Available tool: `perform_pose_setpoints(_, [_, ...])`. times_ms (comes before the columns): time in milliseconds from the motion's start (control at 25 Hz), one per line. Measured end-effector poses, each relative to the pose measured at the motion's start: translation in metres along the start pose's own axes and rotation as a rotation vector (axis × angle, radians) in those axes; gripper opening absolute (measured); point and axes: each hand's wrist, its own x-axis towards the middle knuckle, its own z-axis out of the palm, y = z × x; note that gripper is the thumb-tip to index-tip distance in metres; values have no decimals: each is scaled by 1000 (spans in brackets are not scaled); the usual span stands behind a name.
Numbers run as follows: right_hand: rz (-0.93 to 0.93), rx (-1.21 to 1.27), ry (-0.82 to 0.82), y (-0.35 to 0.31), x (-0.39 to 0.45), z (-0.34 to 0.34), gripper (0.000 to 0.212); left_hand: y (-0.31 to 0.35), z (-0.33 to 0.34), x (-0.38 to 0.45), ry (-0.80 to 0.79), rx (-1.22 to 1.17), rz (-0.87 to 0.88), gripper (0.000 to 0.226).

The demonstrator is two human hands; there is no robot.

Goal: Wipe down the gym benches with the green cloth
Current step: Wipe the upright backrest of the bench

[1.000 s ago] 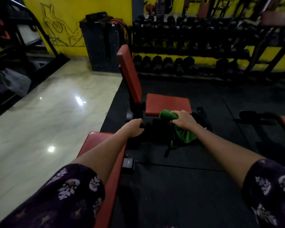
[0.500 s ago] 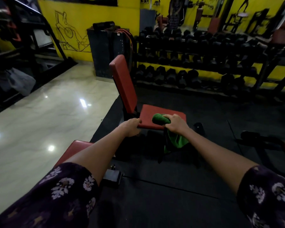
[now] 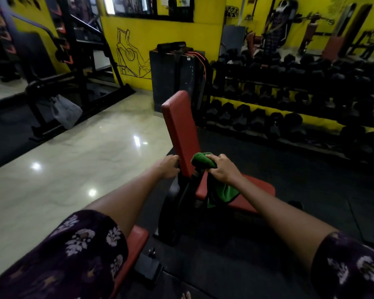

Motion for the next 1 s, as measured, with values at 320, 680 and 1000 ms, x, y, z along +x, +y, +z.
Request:
perform_pose_setpoints(320, [-77,-37,39,5,163,-53,54,-20,-53,136,62,-30,-11,41])
perform_pose_setpoints(680, [-274,-68,-25,14,333,-62,56,-66,-73,251,233,-19,-176,42])
perform_pose_setpoints(1000, [-491,-157,-76,14,495,-77,58,-81,-87,369,461,68,-454,69])
